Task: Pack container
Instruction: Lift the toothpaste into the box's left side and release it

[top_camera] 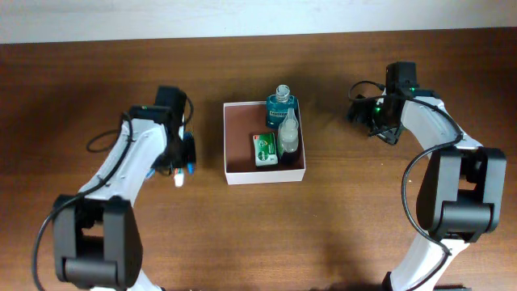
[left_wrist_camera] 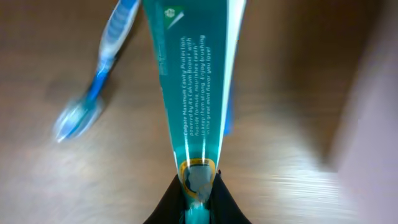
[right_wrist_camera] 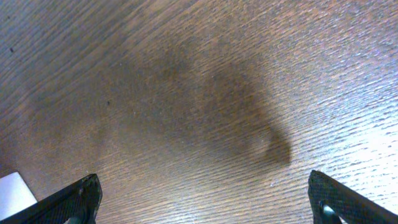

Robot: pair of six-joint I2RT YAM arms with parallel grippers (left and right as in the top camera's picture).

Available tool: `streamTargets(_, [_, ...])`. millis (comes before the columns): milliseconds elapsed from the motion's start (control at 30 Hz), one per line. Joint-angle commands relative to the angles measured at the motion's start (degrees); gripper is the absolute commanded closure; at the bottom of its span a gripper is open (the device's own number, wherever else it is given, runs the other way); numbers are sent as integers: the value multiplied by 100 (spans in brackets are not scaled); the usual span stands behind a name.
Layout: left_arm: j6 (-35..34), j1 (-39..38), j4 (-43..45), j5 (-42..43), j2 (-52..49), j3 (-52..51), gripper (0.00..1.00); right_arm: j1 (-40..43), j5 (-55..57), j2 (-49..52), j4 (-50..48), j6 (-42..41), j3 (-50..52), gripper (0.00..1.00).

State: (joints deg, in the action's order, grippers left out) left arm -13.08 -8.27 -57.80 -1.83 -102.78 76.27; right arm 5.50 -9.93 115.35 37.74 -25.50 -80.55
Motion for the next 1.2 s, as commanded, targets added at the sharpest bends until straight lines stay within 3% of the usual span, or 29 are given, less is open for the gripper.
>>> streamTargets(0, [-35,2,214,1561,428,293,100,20,55,44,-2,20,11,1])
streamTargets(167, [-369,-7,848,2555,629,302,99,20,55,44,-4,20,11,1])
streamTargets(367, [-723,-428,1246,2754,627,299,99,20,55,44,-2,20,11,1])
streamTargets(467, [-699,-796,1530,2601,625,299,99,20,55,44,-2,20,11,1])
streamTargets(667, [-708,-1493,1733,1497,625,299,99,20,55,44,-2,20,11,1])
streamTargets(900, [-730,-1635,1731,1443,625,299,99,20,55,44,-2,20,11,2])
streamTargets(933, [-730,-1635,1731,1445,625,299,77,20,55,44,-2,20,11,1])
streamTargets(967, [-728,-1635,1729,1443,625,299,41,20,55,44,-2,20,11,1])
streamTargets(1000, [-730,-1635,1731,1445,625,299,22,20,55,44,-2,20,11,1])
streamTargets(1067, [-728,-1633,1729,1447,627,299,14,20,55,44,-2,20,11,2])
streamTargets(1167, [-726,-1572,1692,1445,632,302,13,20,55,44,-2,20,11,1])
